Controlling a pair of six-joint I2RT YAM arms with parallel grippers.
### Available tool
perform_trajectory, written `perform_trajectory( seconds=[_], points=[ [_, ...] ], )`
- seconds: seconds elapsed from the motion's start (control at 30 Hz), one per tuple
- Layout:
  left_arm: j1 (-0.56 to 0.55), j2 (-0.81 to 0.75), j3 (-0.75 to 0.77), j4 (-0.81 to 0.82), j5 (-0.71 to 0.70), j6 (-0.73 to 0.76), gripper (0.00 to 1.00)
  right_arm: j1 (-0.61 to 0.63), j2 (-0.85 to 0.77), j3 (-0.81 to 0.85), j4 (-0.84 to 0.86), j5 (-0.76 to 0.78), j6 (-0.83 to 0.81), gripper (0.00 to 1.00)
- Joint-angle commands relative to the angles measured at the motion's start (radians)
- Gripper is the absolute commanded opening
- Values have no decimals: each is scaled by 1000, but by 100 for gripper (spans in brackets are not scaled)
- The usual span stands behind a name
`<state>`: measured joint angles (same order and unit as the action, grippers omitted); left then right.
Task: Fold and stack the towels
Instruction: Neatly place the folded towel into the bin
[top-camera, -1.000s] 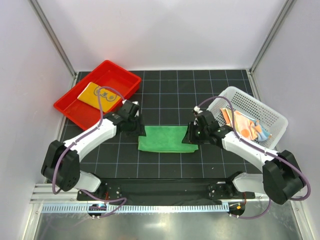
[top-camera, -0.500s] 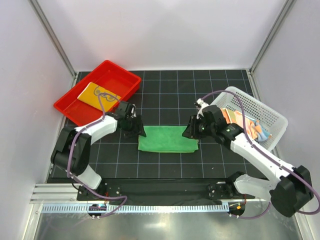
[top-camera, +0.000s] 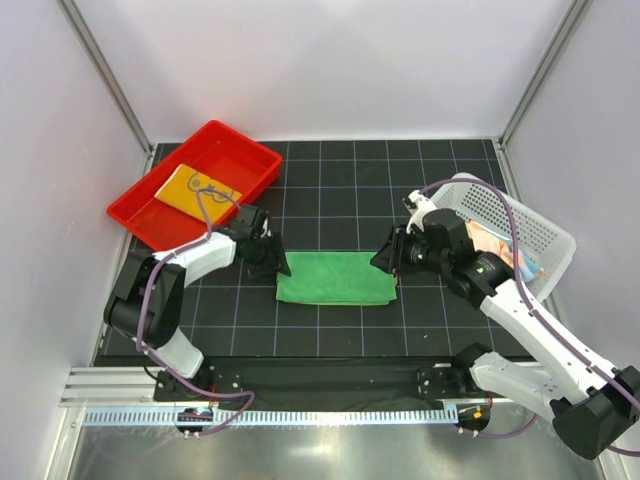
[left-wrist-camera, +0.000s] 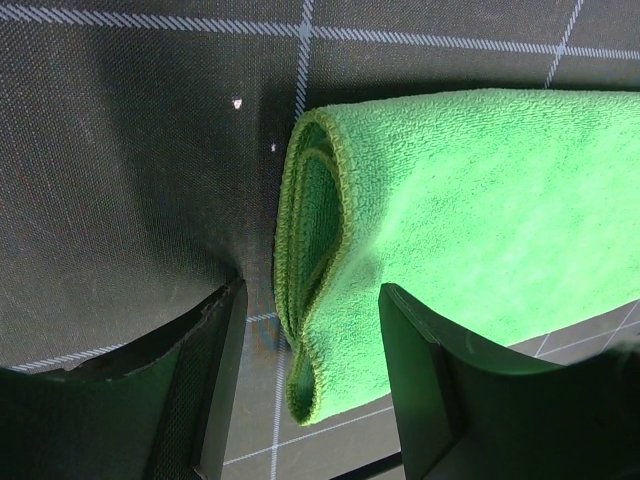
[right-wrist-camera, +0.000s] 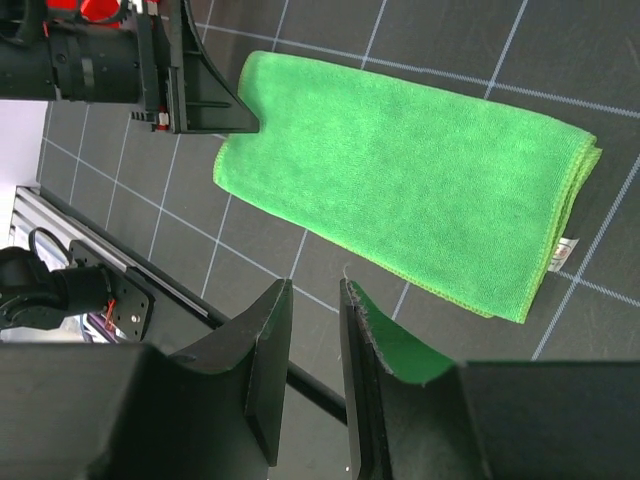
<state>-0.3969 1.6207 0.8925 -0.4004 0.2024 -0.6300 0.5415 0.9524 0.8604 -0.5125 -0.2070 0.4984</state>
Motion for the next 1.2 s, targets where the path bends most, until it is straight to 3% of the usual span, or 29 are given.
perform_trajectory(
  seconds=[0.0,0.4,0.87,0.97,1.03,1.1,1.17],
  points=[
    [1,16,-17,38,-52,-8,59,5,-30,54,-21,21,-14,33],
    [0,68,6,46,-9,6,60,5,-52,49,-38,43,-26,33],
    [-2,94,-27,44,-18,-7,49,5,-49,48,-47,40,-29,33],
    [-6,103,-21,44,-12,-8,43,3,-49,46,-49,41,-29,33],
    [-10,110,-6,40,-5,-8,28,5,-49,49,-47,41,-27,33],
    [-10,113,8,34,5,1,6,5,-52,52,-52,44,-31,33],
    [-10,113,42,-1,0,13,0,3,-56,52,-54,47,-32,33]
  ],
)
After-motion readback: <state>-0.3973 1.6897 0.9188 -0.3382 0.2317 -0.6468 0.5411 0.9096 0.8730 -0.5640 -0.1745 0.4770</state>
